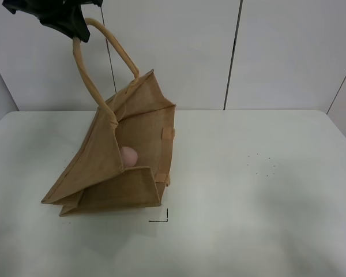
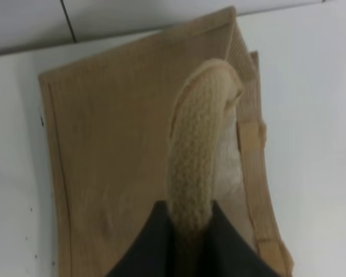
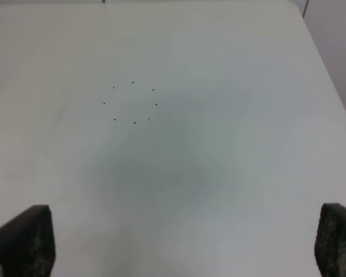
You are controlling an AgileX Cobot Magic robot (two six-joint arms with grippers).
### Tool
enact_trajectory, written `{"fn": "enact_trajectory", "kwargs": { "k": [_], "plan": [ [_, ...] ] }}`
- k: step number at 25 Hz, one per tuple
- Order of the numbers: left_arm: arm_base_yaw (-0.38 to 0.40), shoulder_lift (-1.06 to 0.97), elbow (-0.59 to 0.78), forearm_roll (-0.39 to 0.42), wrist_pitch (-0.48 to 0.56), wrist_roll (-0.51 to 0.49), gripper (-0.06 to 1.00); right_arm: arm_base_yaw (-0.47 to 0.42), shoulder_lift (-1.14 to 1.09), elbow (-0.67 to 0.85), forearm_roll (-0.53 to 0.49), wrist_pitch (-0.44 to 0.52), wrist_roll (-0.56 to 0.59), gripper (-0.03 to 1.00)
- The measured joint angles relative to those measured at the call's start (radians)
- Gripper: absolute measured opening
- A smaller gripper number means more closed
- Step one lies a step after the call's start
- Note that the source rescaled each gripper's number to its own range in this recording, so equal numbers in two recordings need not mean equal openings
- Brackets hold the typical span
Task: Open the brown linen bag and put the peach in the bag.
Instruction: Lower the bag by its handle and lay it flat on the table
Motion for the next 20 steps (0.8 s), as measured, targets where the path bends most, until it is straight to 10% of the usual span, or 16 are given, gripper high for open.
{"fn": "enact_trajectory", "kwargs": {
  "k": [17,20],
  "plan": [
    [0.000,0.347,0.158,-0.123,-0.181,0.027,0.00,0.000,0.000,0.000,0.000,0.000,0.001,1.00],
    [0.000,0.406,0.158,-0.128,-0.183,0.029,0.18,0.000,0.000,0.000,0.000,0.000,0.001,1.00]
  ]
}}
